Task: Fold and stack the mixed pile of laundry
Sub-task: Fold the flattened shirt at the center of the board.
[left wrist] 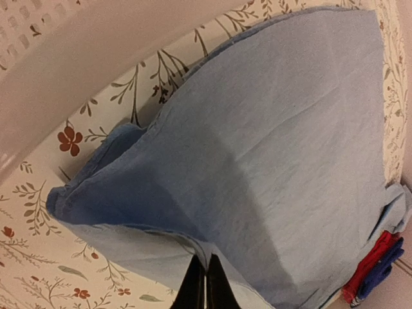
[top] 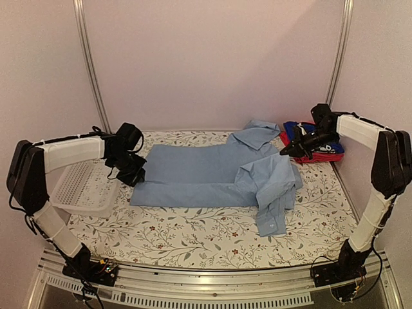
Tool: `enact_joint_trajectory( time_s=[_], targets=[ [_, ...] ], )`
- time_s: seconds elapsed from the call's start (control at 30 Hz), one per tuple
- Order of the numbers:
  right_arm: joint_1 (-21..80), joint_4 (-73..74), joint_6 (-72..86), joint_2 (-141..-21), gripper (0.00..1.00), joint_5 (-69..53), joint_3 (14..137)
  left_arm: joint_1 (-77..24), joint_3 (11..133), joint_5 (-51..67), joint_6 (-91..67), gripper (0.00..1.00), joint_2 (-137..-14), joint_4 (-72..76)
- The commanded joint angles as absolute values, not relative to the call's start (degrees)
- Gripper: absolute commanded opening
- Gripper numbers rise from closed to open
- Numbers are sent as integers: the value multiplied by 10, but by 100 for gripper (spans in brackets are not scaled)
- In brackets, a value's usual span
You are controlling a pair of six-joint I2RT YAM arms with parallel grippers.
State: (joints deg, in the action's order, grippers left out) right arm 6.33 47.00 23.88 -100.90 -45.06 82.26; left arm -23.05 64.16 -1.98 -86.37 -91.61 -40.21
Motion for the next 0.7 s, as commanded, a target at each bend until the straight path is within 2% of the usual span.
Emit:
enact_joint_trajectory(
  time_s=[0.0,0.57,0.6,0.67],
  targets=[
    [58,450,218,-1070,0,-442,872,-219,664,-29,-837,0,-955,-374],
    [58,427,194,-1238,0,-447,980,-213,728,-36,-803,0,-1078,-367],
    [58,428,192,-1244,1,-452,983,-213,728,-36,-802,0,-1082,-366],
    [57,437,186,-1258,15,-459,992,-213,735,-37,-793,0,-1090,-366]
  ],
)
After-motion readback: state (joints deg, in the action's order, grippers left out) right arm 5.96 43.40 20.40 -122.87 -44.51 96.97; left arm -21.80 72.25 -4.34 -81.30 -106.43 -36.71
